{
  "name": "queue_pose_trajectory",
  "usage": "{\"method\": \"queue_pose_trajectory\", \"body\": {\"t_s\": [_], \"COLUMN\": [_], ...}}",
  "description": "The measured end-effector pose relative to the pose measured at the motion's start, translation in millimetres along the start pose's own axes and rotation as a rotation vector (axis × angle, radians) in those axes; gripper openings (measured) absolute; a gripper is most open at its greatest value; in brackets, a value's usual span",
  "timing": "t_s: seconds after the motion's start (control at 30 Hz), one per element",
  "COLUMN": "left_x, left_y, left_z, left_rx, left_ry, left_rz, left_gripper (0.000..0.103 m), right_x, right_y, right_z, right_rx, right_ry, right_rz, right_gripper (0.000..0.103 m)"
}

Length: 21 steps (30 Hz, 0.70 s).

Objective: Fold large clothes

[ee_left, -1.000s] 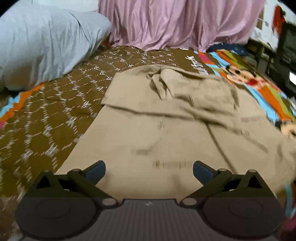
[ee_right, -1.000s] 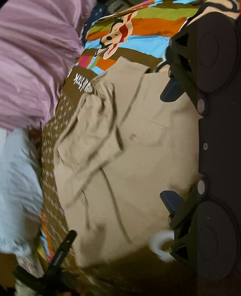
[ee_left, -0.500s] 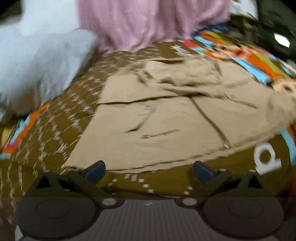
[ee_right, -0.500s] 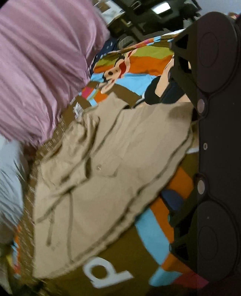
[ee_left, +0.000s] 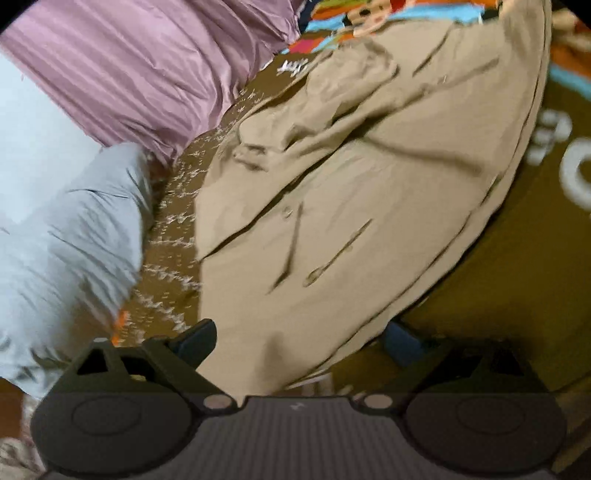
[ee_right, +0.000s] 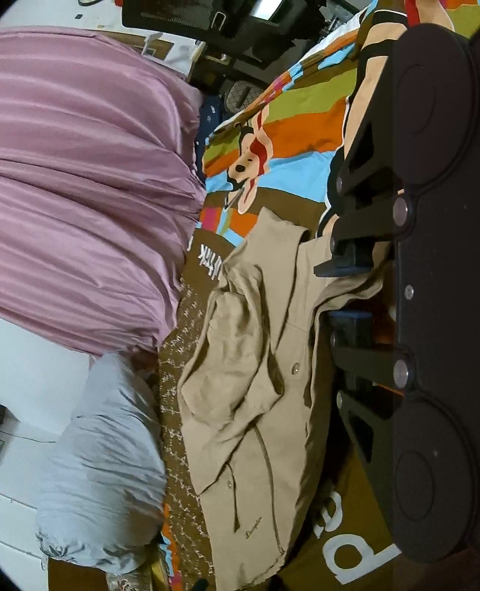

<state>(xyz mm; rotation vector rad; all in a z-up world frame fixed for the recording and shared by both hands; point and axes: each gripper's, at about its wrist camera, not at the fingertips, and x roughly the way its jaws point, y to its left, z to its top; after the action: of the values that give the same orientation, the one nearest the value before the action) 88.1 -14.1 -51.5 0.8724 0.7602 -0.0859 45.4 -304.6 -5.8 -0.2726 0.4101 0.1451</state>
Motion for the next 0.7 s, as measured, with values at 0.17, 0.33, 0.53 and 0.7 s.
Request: {"method": "queue_pose_trajectory", "body": {"t_s": [0.17,0.33,0.53,0.7], "left_x": [16.1,22.9,27.8,6.8], "left_y": [37.8,57.4,53.7,65.9], "left_z": [-13.3,-21.2,-22.7,-22.0], "left_rx": [-0.071,-0.069,-0.018,-0.118], "left_ry": [0.074,0.101,0.116,-0.020], "left_rz": [0.016,0.065,0.050,0.111], "left_gripper": [0.094,0.081,0.008,0.001], "right_x": [-1.6,1.5,8.4,1.3], "right_y": [-5.7,-6.3,-6.3,-3.6], "right_z": [-1.2,-2.8,-7.5,-4.4], "right_rx": [0.036,0.043,0.044,0.045], "right_ry": [-0.010,0.018,0.081,0.058], "right_rz": [-0.019,-0.014,-0.029,-0.013], "right_gripper": [0.016,0.017,0.020,0.008]}}
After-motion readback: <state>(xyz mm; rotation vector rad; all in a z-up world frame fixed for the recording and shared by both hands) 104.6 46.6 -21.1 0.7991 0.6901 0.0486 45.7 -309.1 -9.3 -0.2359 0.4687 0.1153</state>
